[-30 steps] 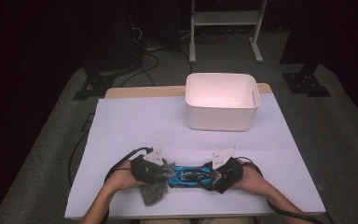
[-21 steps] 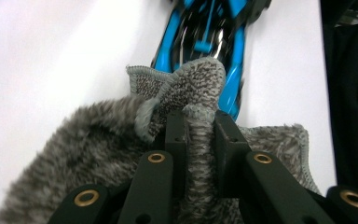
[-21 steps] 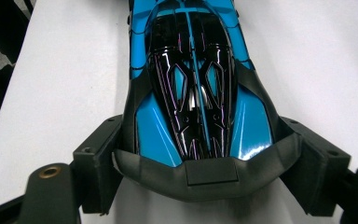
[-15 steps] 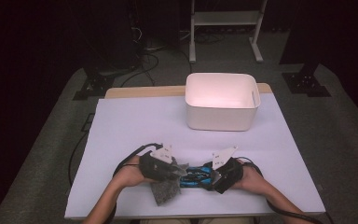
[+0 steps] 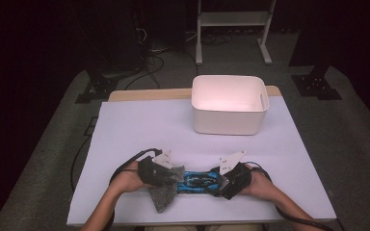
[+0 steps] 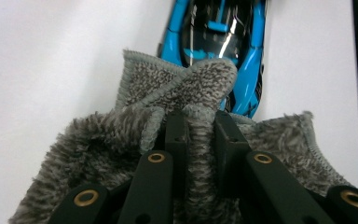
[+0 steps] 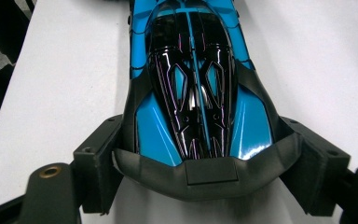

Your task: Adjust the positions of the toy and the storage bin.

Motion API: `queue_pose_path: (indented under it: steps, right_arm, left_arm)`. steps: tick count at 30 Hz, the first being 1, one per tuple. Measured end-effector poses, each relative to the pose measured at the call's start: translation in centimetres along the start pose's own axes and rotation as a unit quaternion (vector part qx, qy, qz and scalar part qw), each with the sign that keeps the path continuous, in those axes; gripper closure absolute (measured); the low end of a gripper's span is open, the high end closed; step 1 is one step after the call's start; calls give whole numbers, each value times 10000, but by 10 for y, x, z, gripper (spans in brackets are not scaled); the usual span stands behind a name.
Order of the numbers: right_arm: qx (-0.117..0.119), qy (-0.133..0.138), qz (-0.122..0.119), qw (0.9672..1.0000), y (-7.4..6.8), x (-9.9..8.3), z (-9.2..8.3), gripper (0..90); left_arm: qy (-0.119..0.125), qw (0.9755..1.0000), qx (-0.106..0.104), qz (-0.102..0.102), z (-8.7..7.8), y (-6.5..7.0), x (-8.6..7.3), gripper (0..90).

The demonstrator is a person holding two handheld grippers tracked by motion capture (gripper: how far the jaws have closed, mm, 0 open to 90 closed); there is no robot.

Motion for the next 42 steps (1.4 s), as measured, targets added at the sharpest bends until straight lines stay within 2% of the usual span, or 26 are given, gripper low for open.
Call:
queue_pose_path:
  steps: [4, 9, 12, 14, 17, 21, 26, 30, 34, 42]
  right_arm:
    - [5, 6, 0, 10000, 0, 0, 0, 221]
    - [10, 21, 8, 10000, 0, 0, 0, 221]
    - [6, 18, -10, 10000, 0, 0, 0, 221]
    - [7, 18, -9, 10000, 0, 0, 0, 221]
    - [10, 21, -24, 10000, 0, 0, 0, 221]
    - [18, 19, 3, 10000, 0, 0, 0, 221]
    - [11, 21, 0, 10000, 0, 0, 0, 221]
    - [12, 24, 11, 10000, 0, 0, 0, 221]
    - [12, 24, -9, 10000, 0, -1, 0, 221]
    - [20, 42, -46, 10000, 1, -1, 0, 222]
  left_arm:
    - [232, 9997, -57, 19, -2, -3, 14, 785]
    - [269, 9991, -231, 211, 12, -3, 37, 784]
    - [209, 9987, -357, 299, 24, 0, 45, 784]
    - [180, 9986, -391, 295, 29, 0, 45, 784]
    - [205, 9988, -392, 199, 27, -2, 40, 784]
    - [191, 9991, -361, 92, 19, -4, 25, 784]
    - [299, 9989, -305, -177, 8, -6, 4, 784]
    - [469, 9978, -350, -312, 4, -7, 0, 784]
    - [545, 9974, -404, -234, 8, -7, 11, 784]
    - [575, 9963, -623, 132, 31, -2, 51, 784]
Point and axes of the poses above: each handheld gripper's, and its own axes: z roughly forward along the jaws, x roughly out of its top, y roughly to its right, the point moved 6 cm from there along z, roughly forward along the jaws, and after that the axes turned 5 degrees about y, right-handed, at the moved point
